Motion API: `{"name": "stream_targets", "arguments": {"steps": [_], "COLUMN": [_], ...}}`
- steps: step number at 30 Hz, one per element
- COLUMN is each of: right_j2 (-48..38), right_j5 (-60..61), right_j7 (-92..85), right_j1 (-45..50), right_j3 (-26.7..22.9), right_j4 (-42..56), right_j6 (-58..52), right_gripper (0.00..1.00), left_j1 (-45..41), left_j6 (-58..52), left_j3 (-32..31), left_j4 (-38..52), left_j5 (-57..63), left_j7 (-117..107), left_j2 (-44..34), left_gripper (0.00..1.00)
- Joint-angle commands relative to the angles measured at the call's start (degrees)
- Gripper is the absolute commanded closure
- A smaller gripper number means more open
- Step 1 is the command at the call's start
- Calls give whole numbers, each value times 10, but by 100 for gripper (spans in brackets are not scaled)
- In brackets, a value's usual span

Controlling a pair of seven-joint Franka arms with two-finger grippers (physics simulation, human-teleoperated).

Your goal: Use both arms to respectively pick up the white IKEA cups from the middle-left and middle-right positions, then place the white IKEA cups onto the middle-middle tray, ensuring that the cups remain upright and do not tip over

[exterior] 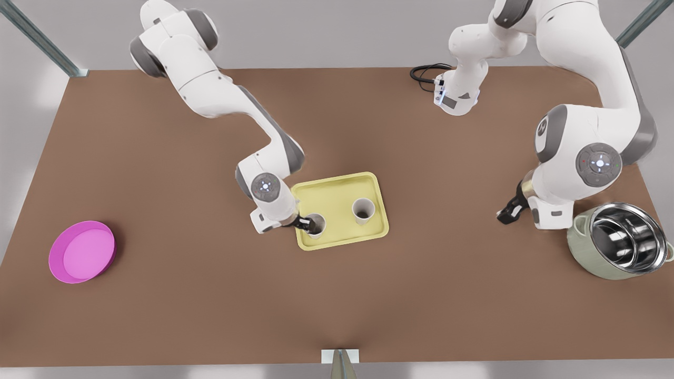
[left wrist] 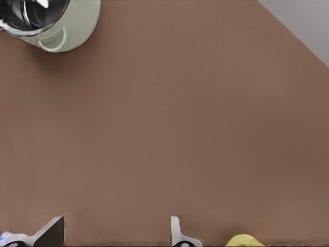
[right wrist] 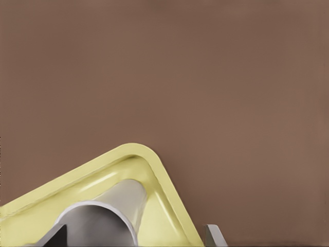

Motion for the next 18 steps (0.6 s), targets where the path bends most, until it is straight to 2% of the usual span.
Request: {"name": "stream_targets", "arguments": {"steps": [1, 4, 6, 8, 10, 11, 13, 15, 18], "right_j2": [-12, 3, 1, -16, -64, -122, -230, -274, -290], "right_j5": [6, 6, -3, -9, -39, -34, -16, 20, 21], "right_j7": [-104, -393, -398, -419, -461, -461, -497, -498, -495], "right_j1": [-37, -193, -272, -274, -278, -276, -256, -248, -244], "right_j3": [0, -1, -18, -48, -48, -48, -80, -105, -105], "right_j4": [4, 4, 4, 43, 103, 89, 52, 22, 22], "right_j6": [-88, -139, -194, -237, -311, -332, -413, -428, -443], "right_gripper": [0, 0, 0, 0, 0, 0, 0, 0, 0], "left_j1": [-11, -11, -16, -13, -11, -7, -4, -3, -3], "left_j6": [-80, -79, -80, -80, -79, -79, -80, -81, -81], "left_j3": [24, 24, 22, 21, 22, 22, 22, 22, 22], "left_j4": [-18, -18, -18, -19, -19, -19, -20, -21, -22], "left_j5": [-28, -61, -61, -61, -60, -61, -61, -61, -61], "left_j7": [490, 491, 491, 491, 492, 494, 495, 495, 495], "left_j2": [-15, -10, -11, -9, -5, -5, -5, -5, -5], "left_gripper": [0, 0, 0, 0, 0, 0, 0, 0, 0]}}
